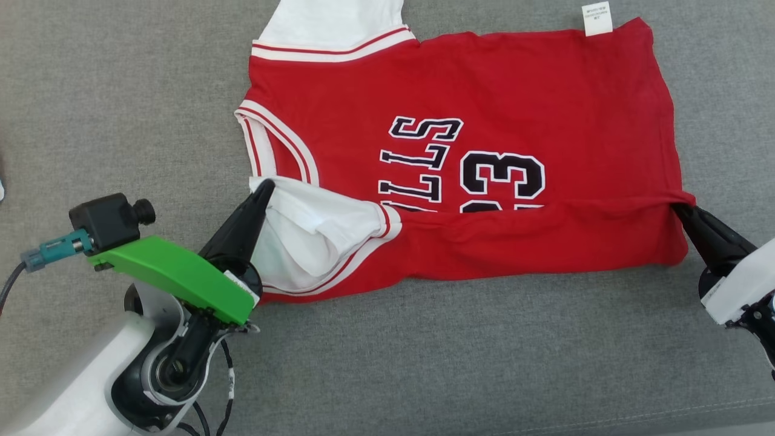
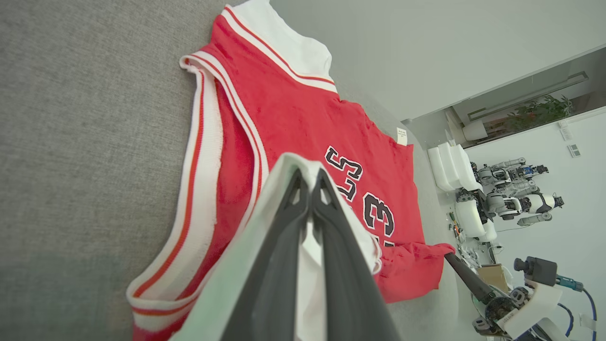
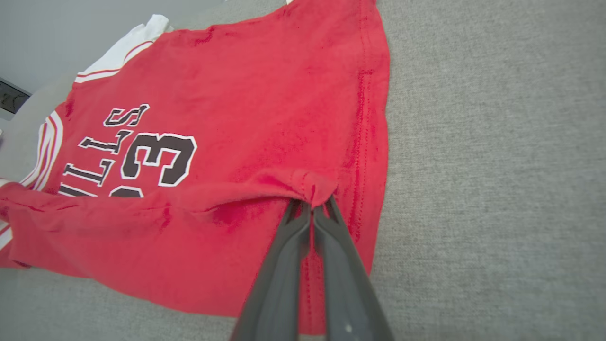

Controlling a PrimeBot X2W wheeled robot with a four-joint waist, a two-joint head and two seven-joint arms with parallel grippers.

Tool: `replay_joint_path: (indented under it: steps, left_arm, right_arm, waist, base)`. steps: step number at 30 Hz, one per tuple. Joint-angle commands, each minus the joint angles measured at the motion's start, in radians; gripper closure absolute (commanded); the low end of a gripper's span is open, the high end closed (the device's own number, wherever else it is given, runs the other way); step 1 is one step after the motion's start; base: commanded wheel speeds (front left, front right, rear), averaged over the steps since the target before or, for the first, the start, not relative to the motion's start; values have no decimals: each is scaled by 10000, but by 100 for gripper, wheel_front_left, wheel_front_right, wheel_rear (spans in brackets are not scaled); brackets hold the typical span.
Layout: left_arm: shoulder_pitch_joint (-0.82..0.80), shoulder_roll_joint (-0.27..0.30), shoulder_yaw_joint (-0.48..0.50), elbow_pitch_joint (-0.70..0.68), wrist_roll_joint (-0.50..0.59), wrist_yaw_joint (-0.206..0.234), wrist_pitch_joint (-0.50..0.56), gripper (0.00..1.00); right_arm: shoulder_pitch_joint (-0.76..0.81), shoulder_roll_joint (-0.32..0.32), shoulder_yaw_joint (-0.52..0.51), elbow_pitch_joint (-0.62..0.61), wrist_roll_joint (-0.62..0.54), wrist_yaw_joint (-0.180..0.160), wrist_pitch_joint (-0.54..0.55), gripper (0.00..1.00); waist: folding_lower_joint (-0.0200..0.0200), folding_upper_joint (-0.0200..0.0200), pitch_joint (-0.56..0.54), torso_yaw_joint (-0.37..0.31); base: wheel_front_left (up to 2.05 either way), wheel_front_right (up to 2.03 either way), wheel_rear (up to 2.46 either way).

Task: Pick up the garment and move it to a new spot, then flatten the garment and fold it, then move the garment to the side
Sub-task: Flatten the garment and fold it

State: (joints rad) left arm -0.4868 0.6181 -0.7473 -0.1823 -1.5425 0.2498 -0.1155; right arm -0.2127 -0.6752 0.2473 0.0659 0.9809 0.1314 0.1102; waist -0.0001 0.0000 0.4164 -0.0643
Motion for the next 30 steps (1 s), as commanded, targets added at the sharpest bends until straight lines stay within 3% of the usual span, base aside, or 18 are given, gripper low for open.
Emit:
replay_joint_path:
  steps: [1, 2, 3, 4, 10, 15, 20, 23, 30]
  left_arm:
    - [-287, -21, 28, 135, 239, -40, -30, 100]
    - [-368, -38, 12, 186, 304, -48, -49, 75]
    - [-485, -21, -20, 288, 481, -25, -103, 55]
    - [-554, -26, -39, 374, 588, -14, -169, 0]
    - [-520, -63, -3, 777, 1554, -65, -1005, 0]
    - [507, -64, 132, 786, 2690, 80, -1435, 0]
    - [1697, -300, 329, 1201, 4280, 389, -1495, 0]
    - [2309, -688, 450, 1674, 5042, 260, -1495, 0]
    - [2718, -1008, -11, 2865, 5395, 56, -1290, 0]
  right_arm:
    - [-262, 143, -65, 160, -87, -16, -92, 33]
    - [-358, 203, -85, 221, -131, -15, -163, 0]
    - [-484, 270, -91, 274, -222, -13, -263, 0]
    - [-556, 323, -109, 324, -322, -13, -408, 0]
    - [-425, 624, -179, 192, -598, -13, -1915, 0]
    - [161, 647, -158, 68, -981, -13, -3387, 0]
    - [813, 1145, -511, 31, -1203, -13, -3748, 0]
    - [1164, 1627, -975, -118, -1374, -13, -3753, 0]
    - [1645, 2197, -1205, -257, -1772, -13, -3761, 0]
  waist:
    - [1, 0, 282, -14]
    - [1, 0, 326, -15]
    - [1, 0, 368, -13]
    - [1, 0, 388, -10]
    - [1, 0, 350, 34]
    - [1, 0, 42, 29]
    - [1, 0, -286, 107]
    - [1, 0, -561, 180]
    - [1, 0, -925, 132]
  base:
    - [0, 0, 0]
    - [0, 0, 0]
    - [0, 0, 0]
    - [0, 0, 0]
    - [0, 0, 0]
    - [0, 0, 0]
    - [0, 0, 0]
    - [0, 0, 0]
    - [0, 0, 0]
